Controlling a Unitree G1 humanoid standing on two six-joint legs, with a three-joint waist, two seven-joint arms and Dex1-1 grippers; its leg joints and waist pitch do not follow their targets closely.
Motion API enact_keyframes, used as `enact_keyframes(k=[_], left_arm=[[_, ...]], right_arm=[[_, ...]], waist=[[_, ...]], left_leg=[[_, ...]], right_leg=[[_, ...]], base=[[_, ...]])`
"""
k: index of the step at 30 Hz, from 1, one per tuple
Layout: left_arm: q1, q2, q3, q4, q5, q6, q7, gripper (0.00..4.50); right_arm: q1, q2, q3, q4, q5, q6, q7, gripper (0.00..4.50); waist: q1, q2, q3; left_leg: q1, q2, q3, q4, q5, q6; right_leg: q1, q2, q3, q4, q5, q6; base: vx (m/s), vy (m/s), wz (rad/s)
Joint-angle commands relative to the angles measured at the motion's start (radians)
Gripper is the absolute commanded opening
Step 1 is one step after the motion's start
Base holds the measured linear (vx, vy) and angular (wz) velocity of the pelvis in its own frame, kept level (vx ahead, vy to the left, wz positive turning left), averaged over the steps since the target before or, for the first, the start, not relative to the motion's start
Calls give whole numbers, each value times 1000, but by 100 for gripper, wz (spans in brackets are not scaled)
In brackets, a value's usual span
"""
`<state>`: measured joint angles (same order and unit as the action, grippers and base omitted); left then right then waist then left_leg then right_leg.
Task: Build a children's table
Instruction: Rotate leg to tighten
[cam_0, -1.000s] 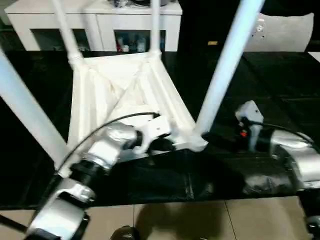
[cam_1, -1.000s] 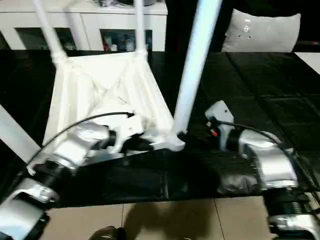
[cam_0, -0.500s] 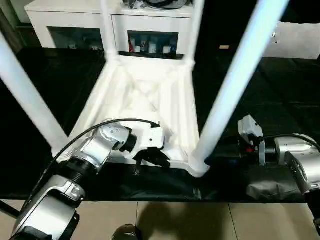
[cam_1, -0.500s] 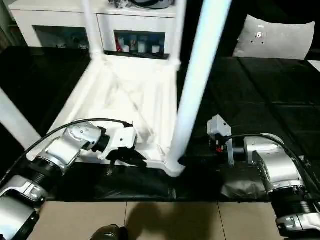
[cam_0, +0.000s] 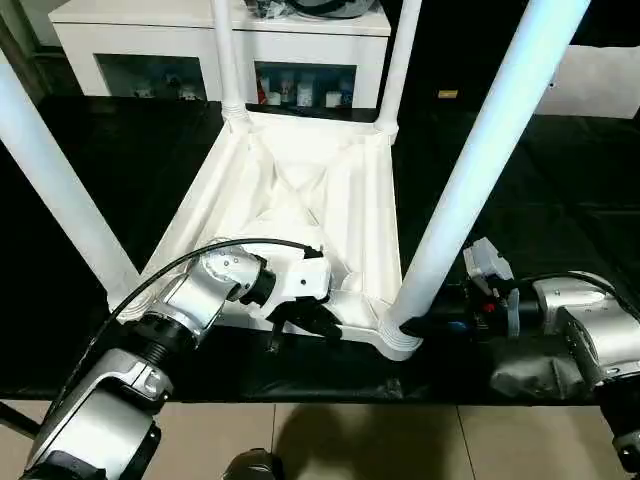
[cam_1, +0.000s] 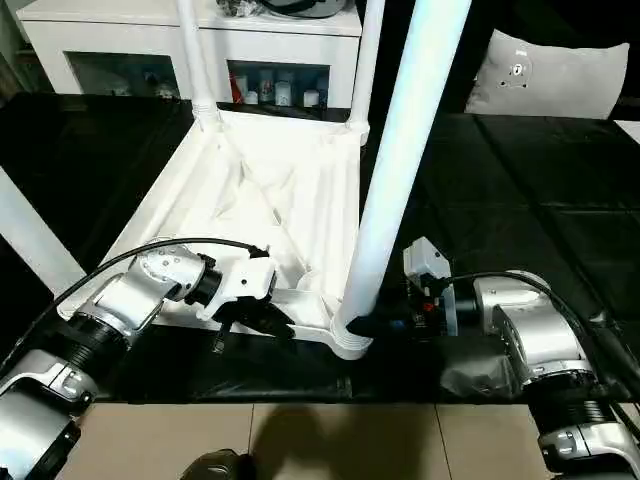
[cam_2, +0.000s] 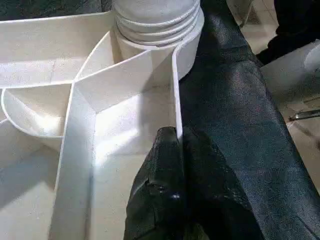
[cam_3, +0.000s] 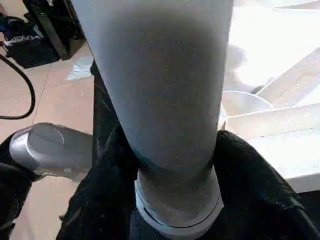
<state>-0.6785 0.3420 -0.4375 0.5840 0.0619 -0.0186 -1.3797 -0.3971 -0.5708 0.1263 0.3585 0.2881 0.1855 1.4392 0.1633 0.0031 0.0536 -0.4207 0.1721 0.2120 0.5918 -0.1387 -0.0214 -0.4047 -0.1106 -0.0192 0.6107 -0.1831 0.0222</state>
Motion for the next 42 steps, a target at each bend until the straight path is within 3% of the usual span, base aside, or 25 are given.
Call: enact_keyframes(k=[1,6,8,10,14,16,17,20,21,22,23,25,26,29,30,33,36,38,41,42], left_arm=[[-18,-11,-21,-12,-6,-24,-35,0],[-6,-29,4,-38,-27,49,-4,0],[3,-60,29,-66,-41,117,60,0],[1,-88,45,-70,-33,165,130,0],[-14,-174,80,-60,9,305,339,0],[-20,-197,91,-51,14,326,389,0],[-33,-247,114,-30,17,354,487,0],[-49,-296,136,-9,22,367,577,0],[-51,-306,142,-7,27,372,594,0],[-52,-307,142,-6,28,372,596,0],[-54,-314,147,-7,33,374,611,0],[-49,-311,140,-21,42,377,600,0],[-45,-307,135,-28,44,379,595,0],[-31,-294,118,-45,47,370,573,0],[-24,-286,112,-55,42,360,560,0],[-11,-264,100,-72,29,311,510,0],[1,-222,76,-85,30,267,436,0],[5,-190,66,-88,30,244,388,0],[8,-161,65,-91,23,229,345,0],[7,-132,65,-90,10,200,292,0]], right_arm=[[2,-1,4,-11,21,-1,10,197],[41,9,-2,-67,52,52,13,195],[54,40,-12,-120,61,122,-76,195],[45,74,-20,-135,51,177,-166,195],[15,167,-36,-131,-34,254,-425,195],[9,192,-45,-126,-50,273,-488,195],[-20,260,-76,-97,-89,325,-656,195],[-61,332,-123,-47,-111,346,-832,195],[-64,346,-133,-43,-108,333,-853,195],[-64,348,-134,-43,-106,332,-853,229],[-64,368,-146,-50,-84,326,-854,249],[-53,398,-157,-96,-53,351,-850,263],[-47,402,-156,-112,-52,358,-851,285],[-24,393,-149,-151,-59,357,-829,309],[-8,374,-147,-176,-52,354,-806,313],[15,321,-152,-208,-36,340,-751,349],[25,254,-165,-221,-14,329,-665,357],[29,204,-171,-221,-3,313,-596,377],[37,150,-168,-225,3,301,-520,406],[40,90,-149,-213,-13,264,-445,413]], waist=[[-7,-13,-71],[-3,-13,-70],[-1,-7,-67],[-6,-9,-66],[-33,-11,-57],[-48,-15,-57],[-62,-12,-52],[-90,-13,-56],[-92,-10,-57],[-96,-7,-59],[-95,7,-58],[-98,1,-60],[-96,4,-60],[-92,5,-59],[-92,10,-58],[-82,8,-61],[-72,6,-63],[-69,8,-66],[-60,9,-66],[-57,5,-67]], left_leg=[[49,62,-30,-79,-348,27],[50,62,-29,-78,-343,31],[48,62,-31,-82,-337,30],[51,60,-31,-83,-370,16],[53,55,-44,-91,-474,-52],[49,52,-51,-93,-495,-63],[46,50,-50,-96,-498,-65],[38,42,-56,-95,-499,-66],[38,42,-55,-96,-496,-63],[42,44,-55,-96,-498,-56],[43,44,-57,-98,-501,-56],[41,44,-51,-101,-487,-38],[41,46,-48,-100,-458,-23],[43,49,-44,-99,-437,-14],[42,48,-43,-100,-432,-14],[43,50,-41,-97,-382,2],[41,52,-37,-94,-340,21],[39,51,-35,-90,-287,39],[42,54,-34,-85,-263,55],[43,55,-32,-84,-244,62]], right_leg=[[21,-43,15,-71,-250,-227],[21,-40,16,-71,-241,-229],[20,-39,16,-68,-231,-230],[18,-41,16,-74,-277,-224],[10,-48,13,-92,-477,-159],[13,-49,9,-99,-521,-131],[8,-46,9,-101,-518,-127],[12,-44,2,-106,-533,-108],[11,-43,2,-108,-524,-105],[10,-42,0,-112,-489,-110],[11,-41,-1,-111,-462,-115],[19,-35,-5,-109,-347,-140],[19,-36,-3,-107,-308,-153],[18,-36,-2,-107,-295,-164],[19,-36,-1,-108,-290,-164],[24,-37,-1,-106,-238,-174],[29,-38,0,-101,-200,-182],[32,-37,-2,-92,-134,-204],[34,-37,-3,-86,-95,-227],[35,-35,-2,-82,-73,-235]], base=[[0,0,0],[0,0,0],[0,0,0],[0,0,0],[-13,0,-1],[0,0,0],[0,0,0],[0,0,0],[0,0,0],[0,0,0],[0,0,0],[0,0,0],[0,0,0],[0,0,0],[0,0,0],[0,0,0],[0,0,0],[0,0,0],[0,0,0],[0,0,0]])
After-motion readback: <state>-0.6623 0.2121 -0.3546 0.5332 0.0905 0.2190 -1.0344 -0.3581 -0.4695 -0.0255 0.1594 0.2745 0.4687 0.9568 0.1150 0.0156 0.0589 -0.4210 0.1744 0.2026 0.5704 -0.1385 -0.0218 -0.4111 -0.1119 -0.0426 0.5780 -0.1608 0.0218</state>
